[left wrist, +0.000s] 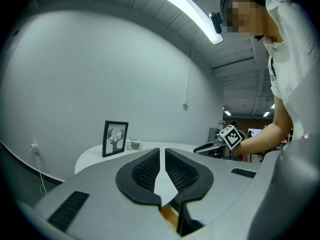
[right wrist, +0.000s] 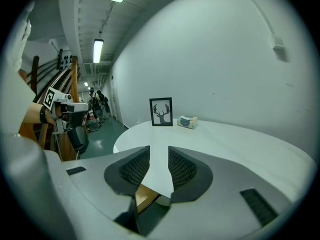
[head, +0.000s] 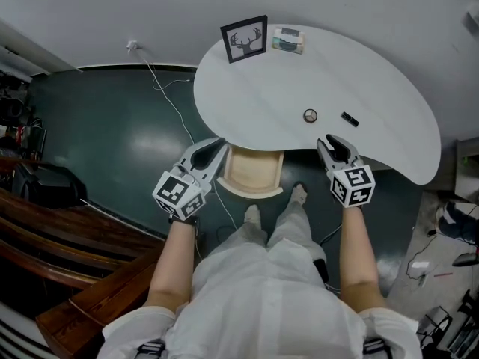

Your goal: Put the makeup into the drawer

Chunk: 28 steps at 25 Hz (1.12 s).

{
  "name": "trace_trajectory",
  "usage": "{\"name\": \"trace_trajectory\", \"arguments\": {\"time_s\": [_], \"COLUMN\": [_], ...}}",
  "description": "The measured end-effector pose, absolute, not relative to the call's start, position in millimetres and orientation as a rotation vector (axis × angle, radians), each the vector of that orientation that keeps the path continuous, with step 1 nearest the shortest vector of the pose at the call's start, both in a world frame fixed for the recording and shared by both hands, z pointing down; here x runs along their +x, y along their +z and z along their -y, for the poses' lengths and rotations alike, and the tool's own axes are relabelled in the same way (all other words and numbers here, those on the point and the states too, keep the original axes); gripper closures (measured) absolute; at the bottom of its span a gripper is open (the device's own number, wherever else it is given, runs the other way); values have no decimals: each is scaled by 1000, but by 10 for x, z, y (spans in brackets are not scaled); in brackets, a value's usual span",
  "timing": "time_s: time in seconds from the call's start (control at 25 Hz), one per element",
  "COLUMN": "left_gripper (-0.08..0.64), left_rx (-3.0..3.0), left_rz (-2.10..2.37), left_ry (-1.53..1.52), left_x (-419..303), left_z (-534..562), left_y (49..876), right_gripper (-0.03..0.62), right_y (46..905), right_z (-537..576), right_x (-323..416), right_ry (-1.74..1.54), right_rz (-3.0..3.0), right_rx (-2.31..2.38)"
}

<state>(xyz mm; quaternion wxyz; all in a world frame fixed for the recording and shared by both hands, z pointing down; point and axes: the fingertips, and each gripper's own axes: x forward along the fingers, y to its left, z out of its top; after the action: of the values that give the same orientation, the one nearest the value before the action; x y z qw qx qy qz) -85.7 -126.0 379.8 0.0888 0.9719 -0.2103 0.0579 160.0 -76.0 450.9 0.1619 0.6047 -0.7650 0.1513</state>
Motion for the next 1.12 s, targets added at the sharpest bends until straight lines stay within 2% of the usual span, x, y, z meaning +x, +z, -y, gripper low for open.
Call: {"name": "trace_trajectory", "arguments": {"time_s": [0.6,1.12], "left_gripper": [535,535], "left_rx": [2795,2752], "left_rz": [730,718], "left_ry": [203,191], "left_x": [-792,-620], "left_z": [1758,1884], "left_y": [4184,4362], "right_gripper": [406,383], "right_y": [5217,5741], "right_z": [1487,1800], "right_x": [1824,1978], "right_ry": [510,578], "right_rz": [2053,1895], "right_rx": [1584,1523]}}
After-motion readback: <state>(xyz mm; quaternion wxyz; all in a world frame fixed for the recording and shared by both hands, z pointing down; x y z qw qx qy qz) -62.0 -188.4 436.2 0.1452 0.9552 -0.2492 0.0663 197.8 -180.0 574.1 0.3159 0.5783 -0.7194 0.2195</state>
